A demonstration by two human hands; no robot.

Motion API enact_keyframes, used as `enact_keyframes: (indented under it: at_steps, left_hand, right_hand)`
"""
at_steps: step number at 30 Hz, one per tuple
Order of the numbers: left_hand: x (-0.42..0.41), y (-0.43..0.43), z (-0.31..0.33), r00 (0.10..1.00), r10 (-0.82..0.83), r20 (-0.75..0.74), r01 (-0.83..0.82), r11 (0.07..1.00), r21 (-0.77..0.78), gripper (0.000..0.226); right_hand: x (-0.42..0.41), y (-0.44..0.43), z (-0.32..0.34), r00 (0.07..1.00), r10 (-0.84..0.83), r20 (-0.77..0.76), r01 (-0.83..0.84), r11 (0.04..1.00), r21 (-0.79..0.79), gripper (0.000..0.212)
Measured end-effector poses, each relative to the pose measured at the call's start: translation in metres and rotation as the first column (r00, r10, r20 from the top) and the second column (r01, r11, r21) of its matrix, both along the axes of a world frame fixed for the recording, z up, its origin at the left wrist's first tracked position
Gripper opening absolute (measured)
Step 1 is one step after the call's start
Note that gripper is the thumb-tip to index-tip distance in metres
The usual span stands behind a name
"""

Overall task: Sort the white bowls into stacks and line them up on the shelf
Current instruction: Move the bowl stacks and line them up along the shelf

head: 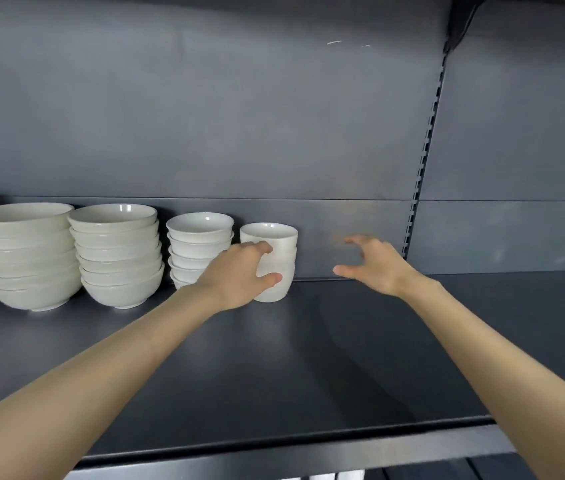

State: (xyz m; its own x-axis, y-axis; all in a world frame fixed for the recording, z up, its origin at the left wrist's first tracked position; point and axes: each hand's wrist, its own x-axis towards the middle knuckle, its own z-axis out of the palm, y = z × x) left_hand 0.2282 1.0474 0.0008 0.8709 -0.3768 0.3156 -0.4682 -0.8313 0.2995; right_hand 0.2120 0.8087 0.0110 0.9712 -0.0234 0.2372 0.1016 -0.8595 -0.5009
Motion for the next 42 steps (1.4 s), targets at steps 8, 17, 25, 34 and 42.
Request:
enact_keyframes:
  at_steps: [8, 17, 25, 34, 42]
  left_hand:
    - [-0.048, -0.052, 0.049, 0.943, -0.120, 0.311, 0.060, 0.979, 0.195, 0.062]
    - [-0.072, -0.146, 0.066, 0.862, -0.172, 0.477, 0.066, 0.970, 0.232, 0.068]
    - [-0.090, -0.284, 0.057, 0.853, -0.162, 0.496, 0.045, 0.970, 0.239, 0.070]
    - [-0.076, -0.437, 0.078, 0.813, -0.219, 0.540, 0.093, 0.964, 0.251, 0.069]
    - [-0.028, -0.539, 0.067, 0.821, -0.244, 0.517, 0.139, 0.962, 0.233, 0.069]
  right_hand:
    - [-0.070, -0.052, 0.038, 0.979, -0.146, 0.140, 0.168, 0.972, -0.164, 0.065]
    - [-0.118, -0.144, 0.056, 0.953, -0.206, 0.224, 0.254, 0.943, -0.216, 0.063]
    - [-0.147, -0.286, 0.060, 0.948, -0.229, 0.220, 0.293, 0.896, -0.332, 0.065]
    - [-0.141, -0.434, 0.074, 0.924, -0.287, 0.254, 0.361, 0.874, -0.326, 0.065]
    - [-0.097, -0.535, 0.061, 0.920, -0.320, 0.225, 0.382, 0.857, -0.344, 0.068]
